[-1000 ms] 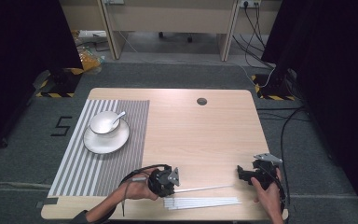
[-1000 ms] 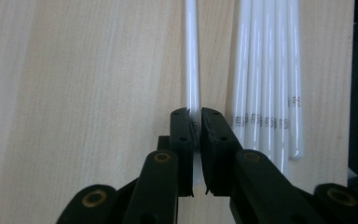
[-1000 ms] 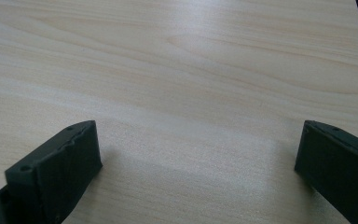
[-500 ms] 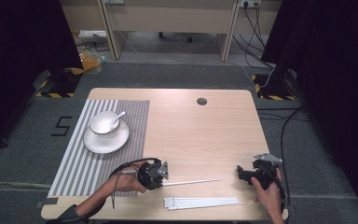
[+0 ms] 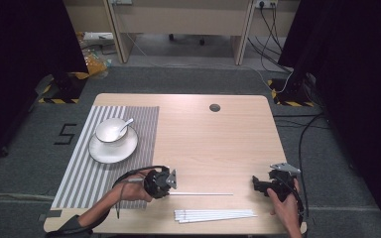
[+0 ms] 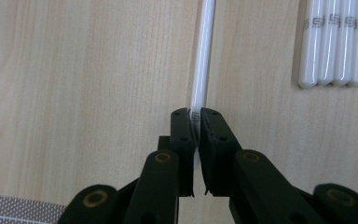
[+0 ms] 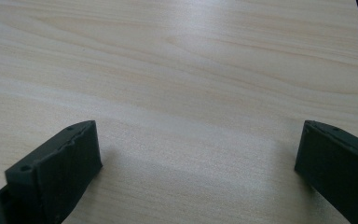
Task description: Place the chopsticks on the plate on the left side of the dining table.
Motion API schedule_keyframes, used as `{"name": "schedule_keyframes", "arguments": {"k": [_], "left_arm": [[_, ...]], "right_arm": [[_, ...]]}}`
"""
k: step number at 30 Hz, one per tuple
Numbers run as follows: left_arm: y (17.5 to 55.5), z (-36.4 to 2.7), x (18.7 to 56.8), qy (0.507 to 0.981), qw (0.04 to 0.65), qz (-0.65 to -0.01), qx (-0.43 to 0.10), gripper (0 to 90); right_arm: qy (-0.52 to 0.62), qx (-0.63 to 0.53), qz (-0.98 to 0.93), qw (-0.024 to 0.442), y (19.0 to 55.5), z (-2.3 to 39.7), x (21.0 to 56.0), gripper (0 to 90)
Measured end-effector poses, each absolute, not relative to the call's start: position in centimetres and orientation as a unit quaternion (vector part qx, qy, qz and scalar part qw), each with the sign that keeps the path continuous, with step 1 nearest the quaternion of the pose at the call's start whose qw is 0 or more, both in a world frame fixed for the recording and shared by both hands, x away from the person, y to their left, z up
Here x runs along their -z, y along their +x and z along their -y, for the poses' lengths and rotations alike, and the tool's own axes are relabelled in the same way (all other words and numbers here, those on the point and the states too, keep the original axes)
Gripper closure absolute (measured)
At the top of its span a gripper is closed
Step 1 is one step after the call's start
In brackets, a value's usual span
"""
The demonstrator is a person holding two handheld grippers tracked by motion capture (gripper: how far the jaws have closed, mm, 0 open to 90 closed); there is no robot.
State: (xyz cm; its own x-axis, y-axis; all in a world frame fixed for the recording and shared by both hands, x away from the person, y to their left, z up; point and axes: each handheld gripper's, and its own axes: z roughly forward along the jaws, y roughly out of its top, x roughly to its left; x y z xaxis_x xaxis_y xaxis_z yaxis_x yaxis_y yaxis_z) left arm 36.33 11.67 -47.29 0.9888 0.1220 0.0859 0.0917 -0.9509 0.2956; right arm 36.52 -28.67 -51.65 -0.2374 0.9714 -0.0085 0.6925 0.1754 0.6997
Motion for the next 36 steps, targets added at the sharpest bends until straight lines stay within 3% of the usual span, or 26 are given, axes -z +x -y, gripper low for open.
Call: {"name": "schedule_keyframes", "arguments": {"k": [20,36], "left_arm": [[36.5,-7.9,46.2,0.985,0.144,-0.089,-0.023,72.1],[37.1,-5.3,46.4,0.987,0.134,-0.081,-0.017,70.7]], "right_arm": [[0.57,-0.295,-0.729,0.236,36.5,28.7,51.7,0.2],[0.569,-0.296,-0.73,0.236,36.5,28.7,51.7,0.2]]}}
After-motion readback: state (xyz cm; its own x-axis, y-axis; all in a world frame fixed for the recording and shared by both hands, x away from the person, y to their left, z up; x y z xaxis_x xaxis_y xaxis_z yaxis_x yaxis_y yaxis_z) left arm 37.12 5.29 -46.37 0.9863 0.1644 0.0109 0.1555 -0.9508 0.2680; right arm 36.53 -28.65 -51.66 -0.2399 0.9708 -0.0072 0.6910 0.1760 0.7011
